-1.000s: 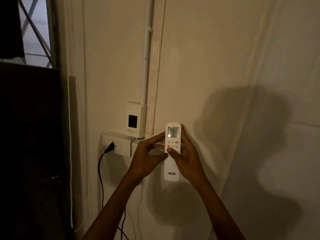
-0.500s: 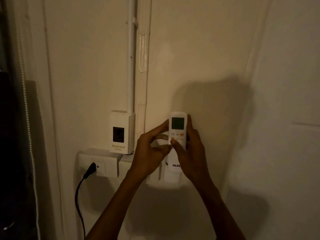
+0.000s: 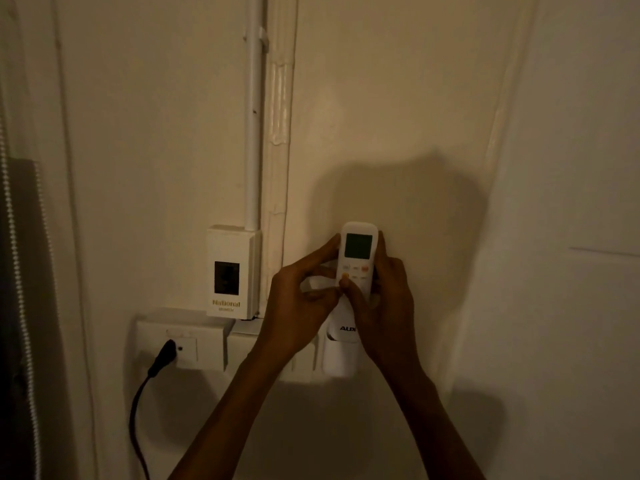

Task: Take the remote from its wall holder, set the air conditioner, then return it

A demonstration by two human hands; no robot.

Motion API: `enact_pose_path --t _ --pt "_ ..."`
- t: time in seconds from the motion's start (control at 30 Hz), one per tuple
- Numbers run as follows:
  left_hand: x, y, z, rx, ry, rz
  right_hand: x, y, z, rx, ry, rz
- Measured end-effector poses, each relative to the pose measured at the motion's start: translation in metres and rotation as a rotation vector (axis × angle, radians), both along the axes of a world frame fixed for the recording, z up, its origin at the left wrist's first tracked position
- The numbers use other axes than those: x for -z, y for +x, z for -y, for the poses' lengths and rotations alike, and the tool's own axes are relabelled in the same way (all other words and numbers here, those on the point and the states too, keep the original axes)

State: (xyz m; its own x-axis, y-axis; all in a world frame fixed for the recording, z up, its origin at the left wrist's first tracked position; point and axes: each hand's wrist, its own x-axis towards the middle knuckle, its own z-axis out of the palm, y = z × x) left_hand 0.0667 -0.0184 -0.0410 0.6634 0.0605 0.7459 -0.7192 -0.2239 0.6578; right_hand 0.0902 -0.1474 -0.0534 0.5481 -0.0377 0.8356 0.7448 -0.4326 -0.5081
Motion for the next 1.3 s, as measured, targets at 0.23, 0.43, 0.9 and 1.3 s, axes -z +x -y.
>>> enact_pose_path --t 0.23,0.43,0.9,1.3 --pt "0.013 0.005 -0.004 -0.006 0.002 0.005 0.013 0.002 -0.002 0.063 -0.034 0.017" --pt "0.020 0.005 -0.005 -0.021 0.025 0.029 0.023 0.004 -0.003 0.068 -0.048 0.015" --pt "0.041 -0.001 -0.001 -0.034 0.035 -0.059 0.045 -0.001 0.006 0.049 -0.065 -0.023" --pt "0.028 -0.030 -0.005 -0.026 -0.002 -0.119 0.044 -0.021 0.010 0.048 -0.116 -0.087"
